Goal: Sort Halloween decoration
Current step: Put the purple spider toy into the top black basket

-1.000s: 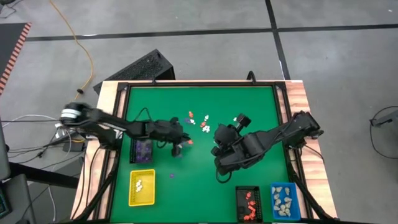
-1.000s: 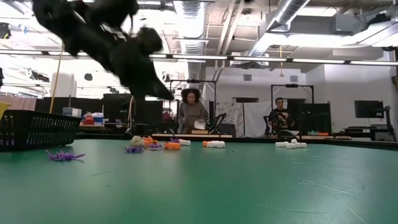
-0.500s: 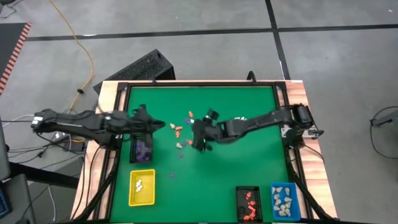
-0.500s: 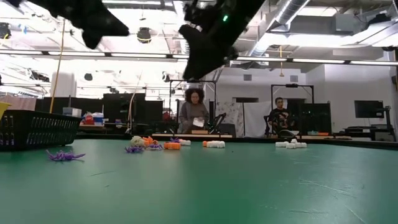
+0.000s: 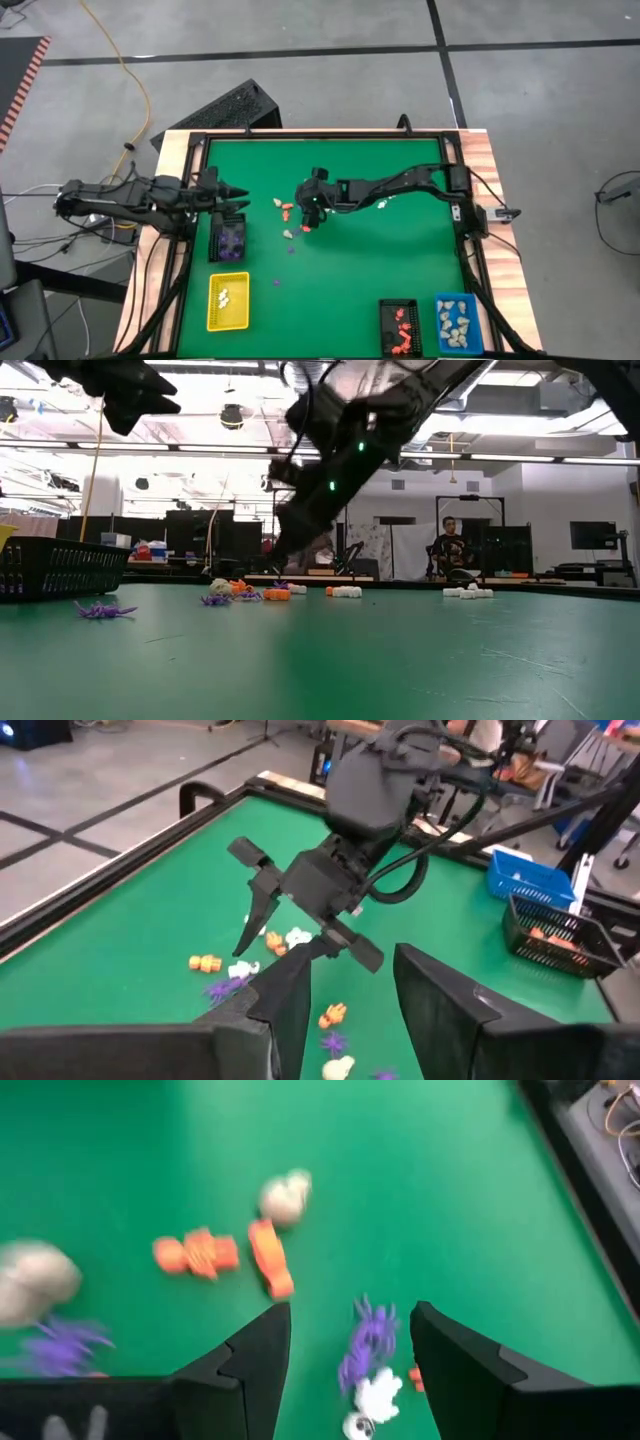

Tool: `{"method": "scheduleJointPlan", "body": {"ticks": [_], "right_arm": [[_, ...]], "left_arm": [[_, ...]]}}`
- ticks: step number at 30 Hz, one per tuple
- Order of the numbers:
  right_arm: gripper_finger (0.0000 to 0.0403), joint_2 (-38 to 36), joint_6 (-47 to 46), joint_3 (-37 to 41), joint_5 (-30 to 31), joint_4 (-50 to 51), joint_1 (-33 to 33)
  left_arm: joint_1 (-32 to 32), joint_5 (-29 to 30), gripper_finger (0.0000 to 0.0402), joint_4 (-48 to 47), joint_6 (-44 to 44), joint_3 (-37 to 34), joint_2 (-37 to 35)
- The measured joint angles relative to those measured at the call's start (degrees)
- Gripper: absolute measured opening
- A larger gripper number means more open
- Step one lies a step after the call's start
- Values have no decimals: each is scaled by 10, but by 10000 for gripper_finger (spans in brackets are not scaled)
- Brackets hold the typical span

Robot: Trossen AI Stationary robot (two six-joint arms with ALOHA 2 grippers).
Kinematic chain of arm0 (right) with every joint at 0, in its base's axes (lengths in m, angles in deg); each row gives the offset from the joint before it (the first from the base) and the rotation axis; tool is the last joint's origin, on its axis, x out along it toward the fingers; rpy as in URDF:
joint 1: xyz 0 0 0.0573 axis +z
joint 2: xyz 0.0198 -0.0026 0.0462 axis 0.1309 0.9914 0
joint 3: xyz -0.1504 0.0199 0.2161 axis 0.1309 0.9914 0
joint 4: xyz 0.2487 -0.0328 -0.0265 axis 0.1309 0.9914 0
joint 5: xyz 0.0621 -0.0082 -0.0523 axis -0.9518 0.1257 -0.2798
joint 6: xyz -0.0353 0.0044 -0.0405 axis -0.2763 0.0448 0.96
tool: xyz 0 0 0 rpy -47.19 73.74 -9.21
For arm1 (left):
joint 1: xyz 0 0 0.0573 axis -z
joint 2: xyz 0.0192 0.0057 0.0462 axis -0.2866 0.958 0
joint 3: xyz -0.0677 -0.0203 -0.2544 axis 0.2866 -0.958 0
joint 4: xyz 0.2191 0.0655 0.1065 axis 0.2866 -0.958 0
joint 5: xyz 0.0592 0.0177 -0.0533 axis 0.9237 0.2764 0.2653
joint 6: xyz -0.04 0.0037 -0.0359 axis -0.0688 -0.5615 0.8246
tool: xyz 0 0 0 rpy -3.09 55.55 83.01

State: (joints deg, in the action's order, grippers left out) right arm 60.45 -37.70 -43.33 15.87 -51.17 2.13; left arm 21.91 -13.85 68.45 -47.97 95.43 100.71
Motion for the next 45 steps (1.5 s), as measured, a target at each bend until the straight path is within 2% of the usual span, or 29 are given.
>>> {"method": "scheduleJointPlan", "body": {"ticks": [11,18,24,30,35,45], "right_arm": [[222,34,13,1,2,-2,-12],[196,68,-1,-4,11,-26,-16],[149,68,-10,-4,18,-22,-16],[72,65,-13,-3,57,-14,-12],[16,65,-18,-3,63,-14,-9],[10,53,-18,-33,63,-11,11]], "left_arm": [[0,1,135,-16,-10,0,0],[0,3,135,-22,-8,-2,0],[0,10,134,-27,-7,-2,0],[0,14,134,-27,-4,-2,0],[0,15,134,-27,0,-2,0],[0,15,134,-27,0,-2,0]]}}
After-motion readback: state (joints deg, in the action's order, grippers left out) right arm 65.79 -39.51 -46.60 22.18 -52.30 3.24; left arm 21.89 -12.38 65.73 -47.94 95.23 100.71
